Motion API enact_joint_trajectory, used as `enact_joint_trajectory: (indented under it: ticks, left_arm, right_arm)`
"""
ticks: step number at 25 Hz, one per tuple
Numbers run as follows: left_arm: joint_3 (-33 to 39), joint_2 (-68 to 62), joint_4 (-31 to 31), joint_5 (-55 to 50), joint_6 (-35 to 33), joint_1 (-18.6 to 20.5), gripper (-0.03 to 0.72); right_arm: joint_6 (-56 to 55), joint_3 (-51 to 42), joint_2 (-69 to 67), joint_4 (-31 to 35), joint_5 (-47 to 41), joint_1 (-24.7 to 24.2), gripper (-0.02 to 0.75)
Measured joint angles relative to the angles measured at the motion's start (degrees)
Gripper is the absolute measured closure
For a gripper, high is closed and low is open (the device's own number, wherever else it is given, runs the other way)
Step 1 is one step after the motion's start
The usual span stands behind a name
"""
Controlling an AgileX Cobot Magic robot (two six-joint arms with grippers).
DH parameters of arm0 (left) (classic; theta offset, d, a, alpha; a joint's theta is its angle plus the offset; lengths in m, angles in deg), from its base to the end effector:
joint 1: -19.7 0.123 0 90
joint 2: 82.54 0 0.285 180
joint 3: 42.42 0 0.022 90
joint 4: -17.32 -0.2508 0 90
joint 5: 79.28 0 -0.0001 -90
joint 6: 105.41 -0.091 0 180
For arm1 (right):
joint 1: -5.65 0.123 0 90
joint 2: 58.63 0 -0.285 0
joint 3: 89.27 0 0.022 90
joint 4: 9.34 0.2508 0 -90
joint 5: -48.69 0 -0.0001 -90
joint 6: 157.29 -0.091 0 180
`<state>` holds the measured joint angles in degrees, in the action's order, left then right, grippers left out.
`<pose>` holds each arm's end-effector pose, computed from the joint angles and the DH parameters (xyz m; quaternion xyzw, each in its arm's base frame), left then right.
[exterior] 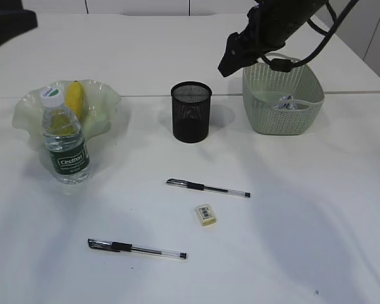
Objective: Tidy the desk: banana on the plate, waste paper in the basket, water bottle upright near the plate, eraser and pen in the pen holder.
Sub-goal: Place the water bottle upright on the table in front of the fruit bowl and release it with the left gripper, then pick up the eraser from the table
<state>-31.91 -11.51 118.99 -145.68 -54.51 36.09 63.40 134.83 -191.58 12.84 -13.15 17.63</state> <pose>0.3701 0.0237 0.2851 0.3331 0.6379 -0.2367 0.6528 0.4719 0.1311 0.2852 -0.3809 0.8708 0.1196 0.2869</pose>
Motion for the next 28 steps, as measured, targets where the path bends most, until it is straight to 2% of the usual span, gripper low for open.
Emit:
enact_joint_trajectory:
  ticks: [4, 10, 14, 18, 23, 28]
  left_arm:
    - [0.00, 4.34, 0.00, -0.13, 0.23, 3.76, 0.340]
    - [0.00, 7.51, -0.23, -0.59, 0.99, 7.31, 0.470]
    - [0.00, 8.49, -0.36, -0.59, 6.82, 10.45, 0.514]
    - [0.00, 9.63, -0.49, -0.59, 12.91, 13.13, 0.592]
    - [0.00, 12.12, -1.89, 1.29, 14.17, 13.86, 0.689]
    - [0.00, 15.34, -8.10, 9.16, 17.05, 13.86, 0.711]
  right_arm:
    - [0.00, 0.00, 0.00, 2.00, -0.99, 0.00, 0.176]
    - [0.00, 0.00, 0.00, 3.73, -1.59, 0.00, 0.176]
    - [0.00, 0.00, 0.00, 6.01, -6.14, 0.00, 0.177]
    - [-0.93, 0.00, 0.00, 7.53, -8.54, 0.00, 0.177]
    - [-4.08, 0.00, 0.00, 7.98, -8.69, 0.00, 0.177]
    - [-4.88, 0.00, 0.00, 8.22, -8.72, 0.00, 0.177]
